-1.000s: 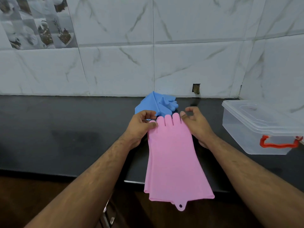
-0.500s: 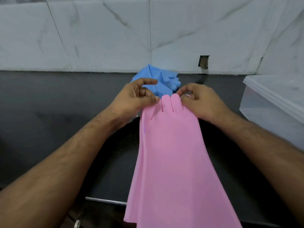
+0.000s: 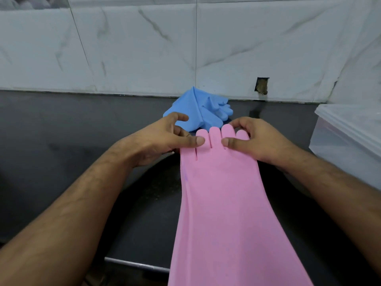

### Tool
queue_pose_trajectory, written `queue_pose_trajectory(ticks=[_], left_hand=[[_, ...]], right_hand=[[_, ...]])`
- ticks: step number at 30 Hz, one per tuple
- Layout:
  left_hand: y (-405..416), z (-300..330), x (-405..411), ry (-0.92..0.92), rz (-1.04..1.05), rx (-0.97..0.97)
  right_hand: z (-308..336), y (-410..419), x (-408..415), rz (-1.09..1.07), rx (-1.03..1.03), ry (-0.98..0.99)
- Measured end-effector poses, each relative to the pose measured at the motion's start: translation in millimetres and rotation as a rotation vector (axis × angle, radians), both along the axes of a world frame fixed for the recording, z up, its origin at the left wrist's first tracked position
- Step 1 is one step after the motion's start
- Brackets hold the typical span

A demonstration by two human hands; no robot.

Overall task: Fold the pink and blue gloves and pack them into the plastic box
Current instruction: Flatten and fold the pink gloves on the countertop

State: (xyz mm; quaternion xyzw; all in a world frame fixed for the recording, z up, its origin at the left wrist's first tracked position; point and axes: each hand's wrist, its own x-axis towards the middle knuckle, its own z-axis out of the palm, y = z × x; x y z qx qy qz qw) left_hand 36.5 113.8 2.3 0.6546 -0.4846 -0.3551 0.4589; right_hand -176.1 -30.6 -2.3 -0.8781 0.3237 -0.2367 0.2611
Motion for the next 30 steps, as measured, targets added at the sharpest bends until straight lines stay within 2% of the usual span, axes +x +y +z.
queue_pose_trajectory(ticks=[4, 8, 10, 14, 20, 22, 25, 26, 30], left_hand=[[9, 8, 0, 0.170, -0.124, -0.004], [18, 15, -3, 0.284, -0.318, 0.138], [20, 17, -5, 0.278, -0.348, 0.175], [17, 15, -10, 0.264, -0.264, 0.103], [13, 19, -14, 0.413, -0.359, -0.068], [8, 16, -12, 0.383, -0.288, -0.069], [1, 7, -12, 0.145, -0.077, 0.025], [-1, 5, -13, 0.103, -0.041, 0.046], [1, 7, -15, 0.137, -0.055, 0.007]], right_hand=[[-2, -2, 1, -0.027, -0.067, -0.056], [0, 0, -2, 0.129, 0.403, -0.287], [-1, 0, -2, 0.126, 0.446, -0.293], [-6, 1, 1, 0.065, 0.423, -0.236], [7, -1, -2, 0.075, 0.736, -0.508], [3, -1, 0, 0.062, 0.643, -0.496], [-5, -1, 2, -0.062, 0.137, -0.144], [-7, -3, 3, -0.095, 0.050, -0.102], [-2, -7, 1, -0.130, 0.041, -0.245]])
